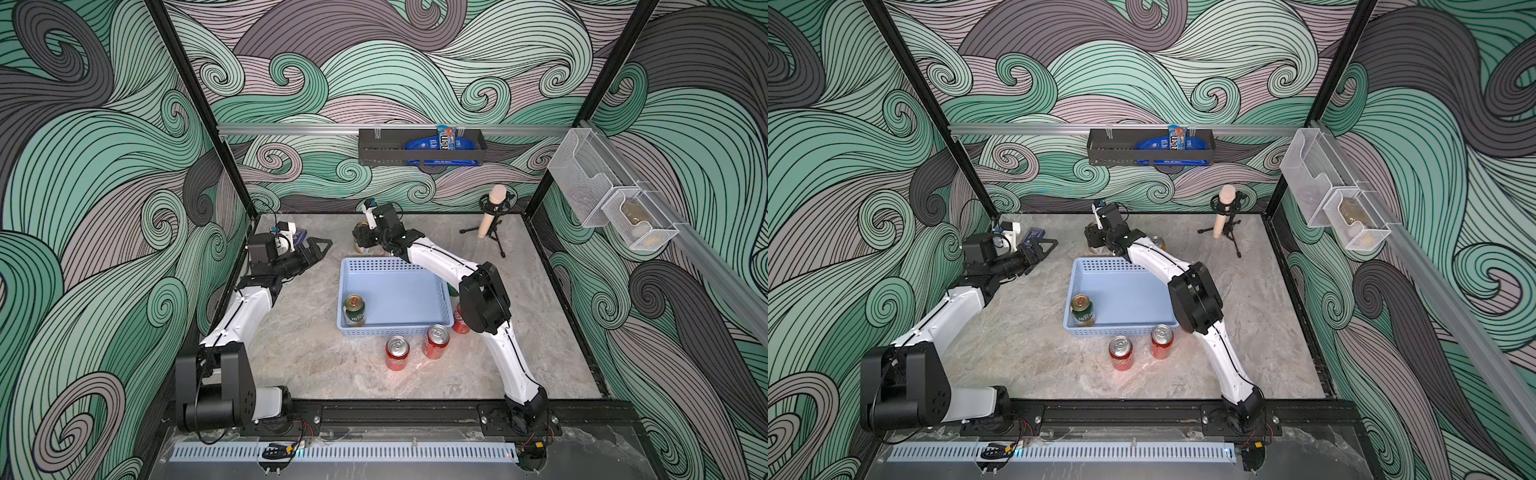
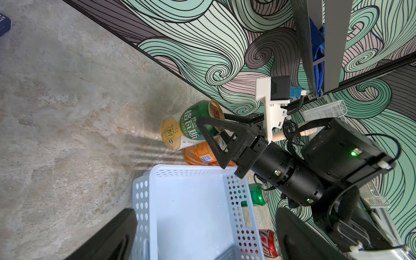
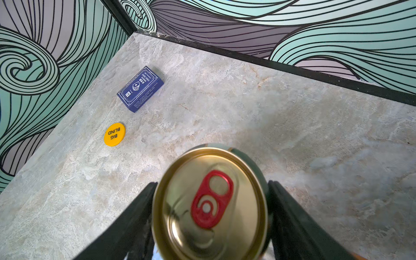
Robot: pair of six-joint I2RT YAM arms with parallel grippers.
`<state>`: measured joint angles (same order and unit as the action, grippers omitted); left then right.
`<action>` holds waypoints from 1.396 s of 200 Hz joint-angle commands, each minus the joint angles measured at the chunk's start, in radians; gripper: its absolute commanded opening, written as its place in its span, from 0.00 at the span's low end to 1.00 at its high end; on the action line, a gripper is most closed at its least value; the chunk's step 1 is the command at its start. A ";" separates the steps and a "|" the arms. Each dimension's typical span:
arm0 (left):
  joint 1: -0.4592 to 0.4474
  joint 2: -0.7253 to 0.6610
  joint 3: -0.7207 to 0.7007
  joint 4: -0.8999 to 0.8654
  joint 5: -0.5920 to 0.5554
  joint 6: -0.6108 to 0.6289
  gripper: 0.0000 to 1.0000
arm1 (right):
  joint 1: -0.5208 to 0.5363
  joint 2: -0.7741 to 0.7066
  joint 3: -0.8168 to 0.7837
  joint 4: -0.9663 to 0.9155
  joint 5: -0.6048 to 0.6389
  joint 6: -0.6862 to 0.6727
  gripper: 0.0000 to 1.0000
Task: Take out the drinks from the basket
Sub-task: Place the drink at the center of the board.
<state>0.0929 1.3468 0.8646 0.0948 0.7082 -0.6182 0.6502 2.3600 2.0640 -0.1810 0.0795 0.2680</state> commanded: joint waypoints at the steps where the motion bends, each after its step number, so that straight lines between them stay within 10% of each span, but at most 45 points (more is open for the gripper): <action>1: -0.002 0.005 -0.005 0.029 0.022 -0.002 0.99 | -0.003 -0.014 0.000 0.089 -0.006 0.002 0.54; 154: -0.003 0.000 -0.013 0.034 0.016 -0.008 0.99 | 0.028 -0.066 -0.150 0.089 -0.027 0.002 0.54; 279: -0.002 -0.004 -0.016 0.022 0.002 0.000 0.99 | 0.029 -0.077 -0.169 0.088 -0.017 -0.002 0.72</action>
<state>0.0933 1.3468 0.8528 0.1062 0.7078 -0.6250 0.6712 2.3425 1.8988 -0.1223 0.0692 0.2676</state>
